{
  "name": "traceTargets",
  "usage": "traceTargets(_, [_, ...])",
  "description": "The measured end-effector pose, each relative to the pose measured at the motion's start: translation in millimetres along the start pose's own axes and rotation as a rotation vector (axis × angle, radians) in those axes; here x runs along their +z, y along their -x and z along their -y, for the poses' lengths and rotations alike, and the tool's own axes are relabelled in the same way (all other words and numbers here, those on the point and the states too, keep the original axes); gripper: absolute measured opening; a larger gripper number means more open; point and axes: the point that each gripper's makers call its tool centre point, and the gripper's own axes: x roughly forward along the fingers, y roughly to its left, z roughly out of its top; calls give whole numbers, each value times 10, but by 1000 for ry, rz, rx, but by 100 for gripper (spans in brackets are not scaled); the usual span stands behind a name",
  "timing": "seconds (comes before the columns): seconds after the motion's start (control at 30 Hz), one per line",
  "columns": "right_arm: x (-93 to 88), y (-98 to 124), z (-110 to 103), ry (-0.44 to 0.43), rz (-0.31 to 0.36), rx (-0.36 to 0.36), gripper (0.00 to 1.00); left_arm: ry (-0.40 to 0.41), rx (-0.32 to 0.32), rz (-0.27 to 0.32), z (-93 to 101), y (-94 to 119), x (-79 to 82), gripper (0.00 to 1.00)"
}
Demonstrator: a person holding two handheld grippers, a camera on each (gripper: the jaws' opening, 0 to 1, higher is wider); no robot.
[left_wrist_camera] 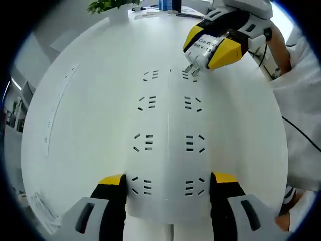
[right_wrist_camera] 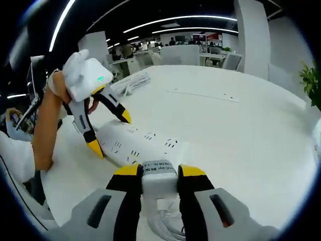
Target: Straighten the power strip on the desk, plug the charger into it
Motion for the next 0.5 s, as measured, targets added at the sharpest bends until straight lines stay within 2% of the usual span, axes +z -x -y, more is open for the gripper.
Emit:
traceTargets(0.23, [-2,-1,4,-31,-14,-14,27,-2,0,-1,-10,-3,4,68])
traceTargets(0.3, [-7,-8,6,-61,-45,-31,27,-2,0,-2,-11,-3,7,68])
traceTargets(0.5, [20,-43,26,-93,-118,-144,28,-5,1,-1,-12,-6,13,68])
